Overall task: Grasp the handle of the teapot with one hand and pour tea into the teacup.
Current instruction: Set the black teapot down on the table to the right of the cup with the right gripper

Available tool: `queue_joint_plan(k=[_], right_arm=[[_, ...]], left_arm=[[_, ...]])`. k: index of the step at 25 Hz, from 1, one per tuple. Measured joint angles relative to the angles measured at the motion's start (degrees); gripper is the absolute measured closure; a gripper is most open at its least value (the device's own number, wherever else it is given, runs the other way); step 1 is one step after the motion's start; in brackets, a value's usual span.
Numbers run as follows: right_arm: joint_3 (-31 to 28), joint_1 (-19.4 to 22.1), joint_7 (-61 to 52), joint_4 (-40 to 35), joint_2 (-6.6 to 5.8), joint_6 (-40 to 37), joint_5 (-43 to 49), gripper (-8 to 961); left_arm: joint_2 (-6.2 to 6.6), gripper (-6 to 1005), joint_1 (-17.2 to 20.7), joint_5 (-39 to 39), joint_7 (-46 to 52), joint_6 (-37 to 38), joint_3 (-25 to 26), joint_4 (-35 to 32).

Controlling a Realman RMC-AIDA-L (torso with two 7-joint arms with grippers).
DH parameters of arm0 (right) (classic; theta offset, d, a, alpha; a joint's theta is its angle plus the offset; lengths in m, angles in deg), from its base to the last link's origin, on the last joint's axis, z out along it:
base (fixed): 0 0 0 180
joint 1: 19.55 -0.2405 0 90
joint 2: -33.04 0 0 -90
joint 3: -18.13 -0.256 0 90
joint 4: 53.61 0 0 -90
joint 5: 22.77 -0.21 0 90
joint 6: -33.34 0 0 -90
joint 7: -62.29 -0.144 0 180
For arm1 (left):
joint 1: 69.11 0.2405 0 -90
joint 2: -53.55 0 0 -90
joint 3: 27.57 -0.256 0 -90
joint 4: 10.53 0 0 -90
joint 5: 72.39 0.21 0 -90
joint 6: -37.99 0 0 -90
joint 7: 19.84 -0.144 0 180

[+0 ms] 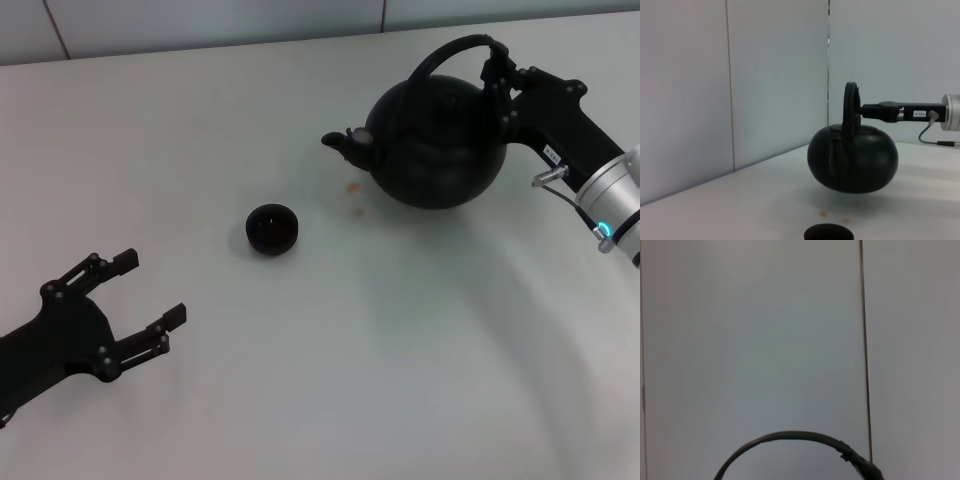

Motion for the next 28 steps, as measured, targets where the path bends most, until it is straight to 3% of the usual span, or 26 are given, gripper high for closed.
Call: queue_joint_plan(k=[28], right_arm=[[0.03, -0.09, -0.44, 0.15, 0.01, 2.56, 0.13, 871]], left_arm=[[0.0, 140, -0.11, -0.1, 0.03, -0.08, 0.0, 0.34]])
